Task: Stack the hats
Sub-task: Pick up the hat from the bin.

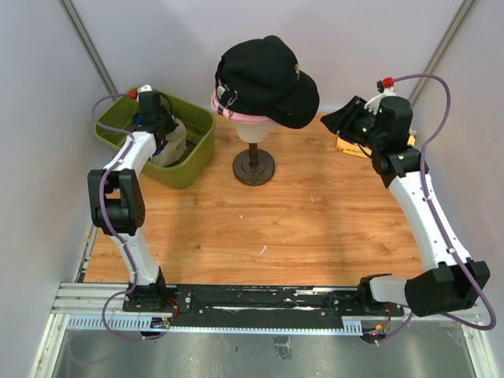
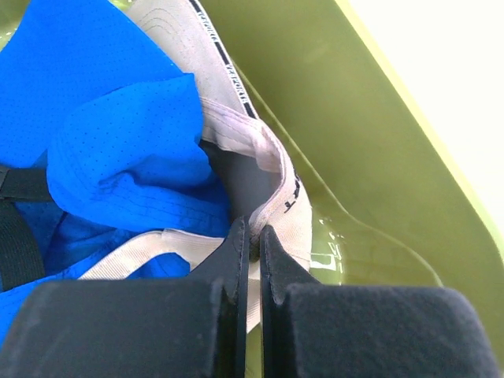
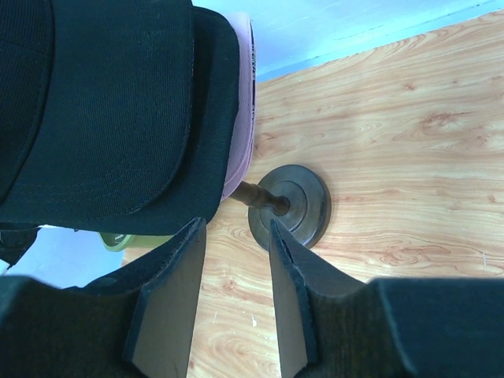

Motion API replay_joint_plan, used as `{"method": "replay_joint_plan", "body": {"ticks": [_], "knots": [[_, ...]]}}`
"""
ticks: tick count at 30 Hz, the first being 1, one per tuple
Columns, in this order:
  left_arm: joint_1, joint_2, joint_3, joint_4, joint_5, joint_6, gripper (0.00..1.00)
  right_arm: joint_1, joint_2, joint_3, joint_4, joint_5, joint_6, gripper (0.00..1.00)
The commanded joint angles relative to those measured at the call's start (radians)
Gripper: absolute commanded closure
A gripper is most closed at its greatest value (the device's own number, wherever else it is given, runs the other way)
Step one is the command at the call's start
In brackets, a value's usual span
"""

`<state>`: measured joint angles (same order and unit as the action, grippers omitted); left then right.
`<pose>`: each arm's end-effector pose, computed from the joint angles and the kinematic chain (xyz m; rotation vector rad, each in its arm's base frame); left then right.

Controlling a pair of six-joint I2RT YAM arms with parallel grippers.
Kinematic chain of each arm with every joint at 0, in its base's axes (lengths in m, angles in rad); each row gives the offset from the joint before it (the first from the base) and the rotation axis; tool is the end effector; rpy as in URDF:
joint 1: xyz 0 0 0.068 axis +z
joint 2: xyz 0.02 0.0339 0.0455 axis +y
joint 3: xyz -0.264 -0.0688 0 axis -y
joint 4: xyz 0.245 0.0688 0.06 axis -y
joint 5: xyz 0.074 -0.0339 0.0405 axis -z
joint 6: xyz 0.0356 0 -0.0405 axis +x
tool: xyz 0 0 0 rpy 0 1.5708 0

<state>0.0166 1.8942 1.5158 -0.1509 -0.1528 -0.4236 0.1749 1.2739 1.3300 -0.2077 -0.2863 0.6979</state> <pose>0.4478 0.0129 0.2739 -0.5465 2.0219 -0.0857 0.2847 0.0605 0.4233 0.2481 1.7823 0.8816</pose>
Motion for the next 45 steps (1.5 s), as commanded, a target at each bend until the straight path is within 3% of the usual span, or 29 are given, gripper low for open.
{"method": "replay_joint_plan", "body": {"ticks": [1, 20, 35, 45], "knots": [[0.005, -0.082, -0.008, 0.03, 0.06, -0.015, 1.0, 0.01, -0.011, 0.001, 0.021, 0.013, -0.023, 0.61], [0.027, -0.411, -0.055, 0.141, 0.165, -0.392, 1.0, 0.01, -0.103, 0.003, -0.021, 0.087, -0.114, 0.6], [0.04, -0.495, -0.141, 0.196, 0.142, -0.494, 0.99, 0.011, -0.15, 0.01, -0.022, 0.098, -0.158, 0.6], [0.039, -0.661, -0.125, 0.202, 0.082, -0.567, 1.0, 0.011, -0.199, 0.044, -0.01, 0.073, -0.17, 0.6]]}}
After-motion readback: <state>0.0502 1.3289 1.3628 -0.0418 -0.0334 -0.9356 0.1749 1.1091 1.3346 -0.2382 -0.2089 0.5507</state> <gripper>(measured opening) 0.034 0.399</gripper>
